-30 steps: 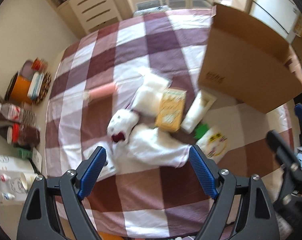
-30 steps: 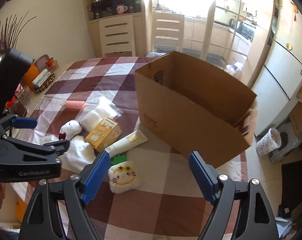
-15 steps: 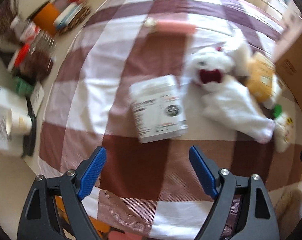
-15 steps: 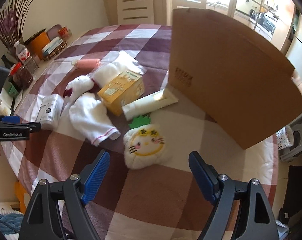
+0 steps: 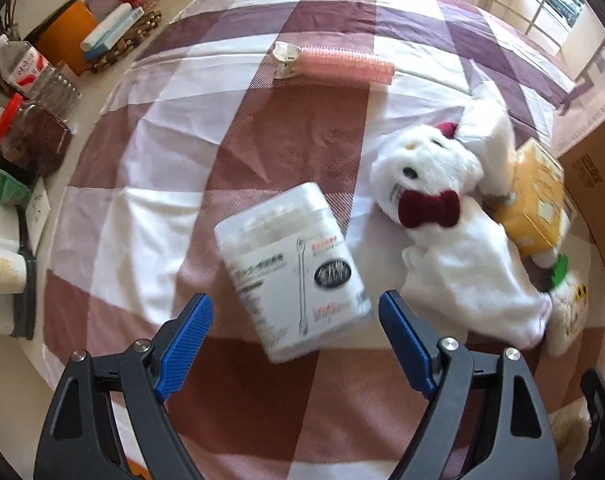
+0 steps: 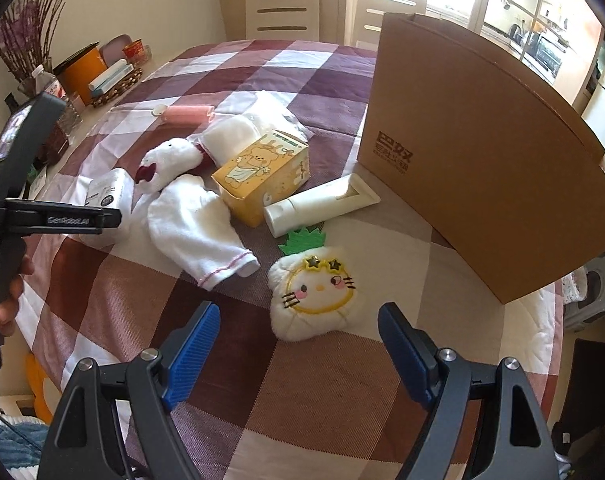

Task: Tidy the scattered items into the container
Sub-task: 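Grasp the white cotton-swab box with the left tool while the right tool grasps the pineapple plush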

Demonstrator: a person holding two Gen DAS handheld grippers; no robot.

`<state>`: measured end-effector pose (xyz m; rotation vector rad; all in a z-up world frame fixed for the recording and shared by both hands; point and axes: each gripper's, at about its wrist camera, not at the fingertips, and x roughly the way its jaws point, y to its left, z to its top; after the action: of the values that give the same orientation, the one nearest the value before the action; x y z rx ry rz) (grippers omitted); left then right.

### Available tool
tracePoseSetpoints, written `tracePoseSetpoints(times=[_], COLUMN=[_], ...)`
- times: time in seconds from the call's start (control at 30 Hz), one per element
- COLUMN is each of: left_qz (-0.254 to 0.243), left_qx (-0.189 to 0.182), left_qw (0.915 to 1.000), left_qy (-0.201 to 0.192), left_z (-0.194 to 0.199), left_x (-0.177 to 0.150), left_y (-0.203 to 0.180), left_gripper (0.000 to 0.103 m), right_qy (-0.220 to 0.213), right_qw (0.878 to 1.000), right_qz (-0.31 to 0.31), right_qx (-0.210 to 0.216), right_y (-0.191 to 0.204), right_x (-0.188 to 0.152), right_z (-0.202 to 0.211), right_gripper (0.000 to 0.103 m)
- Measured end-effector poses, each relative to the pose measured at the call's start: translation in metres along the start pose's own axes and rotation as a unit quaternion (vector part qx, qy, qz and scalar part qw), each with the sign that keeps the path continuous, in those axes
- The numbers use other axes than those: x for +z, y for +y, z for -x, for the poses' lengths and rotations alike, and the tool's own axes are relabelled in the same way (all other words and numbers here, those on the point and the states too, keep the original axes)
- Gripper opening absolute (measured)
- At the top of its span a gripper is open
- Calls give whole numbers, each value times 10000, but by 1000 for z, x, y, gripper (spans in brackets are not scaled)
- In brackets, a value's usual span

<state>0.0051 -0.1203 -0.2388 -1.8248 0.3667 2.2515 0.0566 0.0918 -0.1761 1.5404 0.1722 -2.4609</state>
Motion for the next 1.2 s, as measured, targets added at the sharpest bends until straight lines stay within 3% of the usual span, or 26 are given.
tracePoseSetpoints(times=[0.1,0.13,0.17,0.27,0.4,0.57,0.67,0.83,0.9,0.93,1.0,1.1,1.2], left_qz=[175,259,349,406,93,-326,-219,148,203,188,99,70,-18], left_qx=[-54,-88,-103,-132,258,466,448,344,335,334,344,352,321], left_qw=[9997,9994,9990,9987,9991,9979,9984,9990,9989,9990,9991,9989,9987], left_qy=[152,212,274,283,324,299,277,262,256,250,240,309,396], left_z=[-16,-19,-23,-24,-22,-23,-23,-24,-26,-26,-25,-24,-22], left_x=[7,7,7,4,0,0,6,7,6,6,5,-1,-9], left_y=[1,2,4,9,17,22,22,22,25,25,22,20,18], left_gripper=[85,83,72,68,67,69,69,71,71,69,65,65,65], right_qy=[40,30,22,-11,-19,-50,-5,519,435,462,426,478,591], right_qw=[10000,10000,9999,9993,9988,9982,9975,9954,9973,9976,9980,9978,9980], right_qz=[5,41,91,265,383,546,696,777,574,501,466,451,161], right_qx=[-30,-56,-91,-268,-316,-232,-146,-206,-103,-89,-46,-87,162], right_y=[1,1,3,6,5,4,3,-6,-13,-15,-15,-12,-16], right_x=[0,0,0,0,-4,-4,2,11,13,14,15,13,10], right_z=[-3,-4,-5,-9,-20,-35,-47,-84,-85,-86,-84,-81,-75], right_gripper=[84,84,84,84,84,84,84,84,83,81,63,58,56])
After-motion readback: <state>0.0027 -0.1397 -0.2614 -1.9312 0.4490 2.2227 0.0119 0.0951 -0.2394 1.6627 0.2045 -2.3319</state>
